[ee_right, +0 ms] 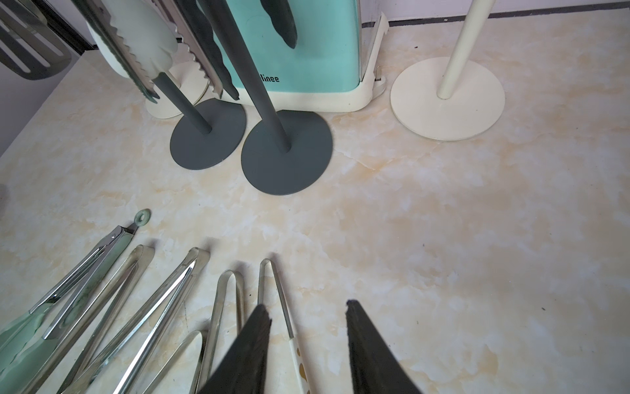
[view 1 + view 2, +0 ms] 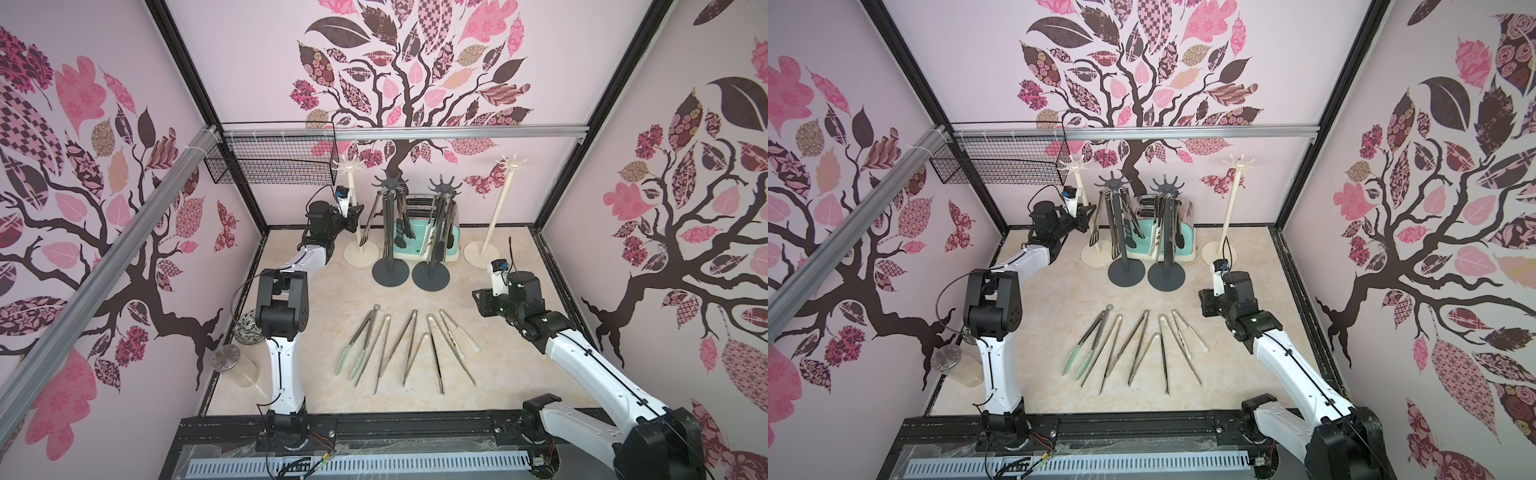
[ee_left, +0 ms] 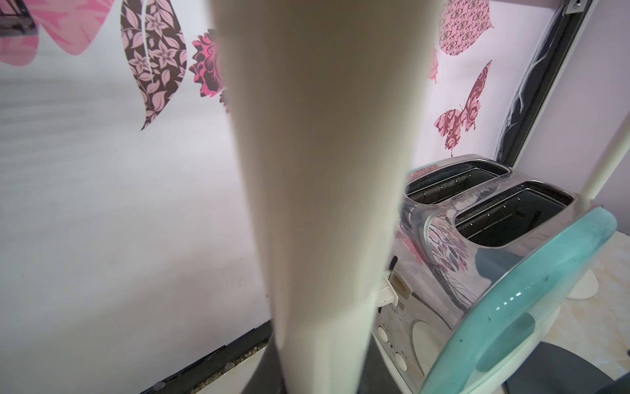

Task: Hang food tongs on kitchen utensil racks
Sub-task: Move the rack to the center of the board.

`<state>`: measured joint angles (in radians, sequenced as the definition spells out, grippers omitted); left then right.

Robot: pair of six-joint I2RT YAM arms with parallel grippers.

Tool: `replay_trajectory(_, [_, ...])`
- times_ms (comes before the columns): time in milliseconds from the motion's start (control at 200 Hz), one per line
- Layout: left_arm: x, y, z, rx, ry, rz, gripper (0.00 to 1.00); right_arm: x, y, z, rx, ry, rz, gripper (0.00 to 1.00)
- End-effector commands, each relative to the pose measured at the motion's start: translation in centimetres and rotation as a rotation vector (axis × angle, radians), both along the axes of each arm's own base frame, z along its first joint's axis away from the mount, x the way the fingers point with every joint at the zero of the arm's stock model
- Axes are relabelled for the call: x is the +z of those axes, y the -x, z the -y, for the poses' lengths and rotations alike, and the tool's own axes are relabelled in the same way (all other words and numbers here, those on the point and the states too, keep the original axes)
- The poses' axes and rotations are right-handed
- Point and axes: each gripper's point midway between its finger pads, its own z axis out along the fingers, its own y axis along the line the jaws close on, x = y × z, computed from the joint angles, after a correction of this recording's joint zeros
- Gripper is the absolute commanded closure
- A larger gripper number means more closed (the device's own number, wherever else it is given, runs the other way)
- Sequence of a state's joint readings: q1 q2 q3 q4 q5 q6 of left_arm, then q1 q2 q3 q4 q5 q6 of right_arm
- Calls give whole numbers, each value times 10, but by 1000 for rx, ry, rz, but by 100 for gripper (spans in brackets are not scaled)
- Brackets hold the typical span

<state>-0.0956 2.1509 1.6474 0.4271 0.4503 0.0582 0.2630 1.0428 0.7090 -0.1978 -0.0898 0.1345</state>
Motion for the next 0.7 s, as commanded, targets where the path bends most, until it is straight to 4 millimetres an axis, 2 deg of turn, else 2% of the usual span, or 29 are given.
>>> replay_trajectory(0, [12,14,-6,22,-23,7,100,4,0,2,-5,-2,13,59])
replay_trajectory(235, [21,41,-13,75,-34,6,100,9,2,2,-2,-12,29,59])
replay_trajectory(695, [-15,108,-7,138,-36,-88,100,23,12,-1,16,-49,72,59])
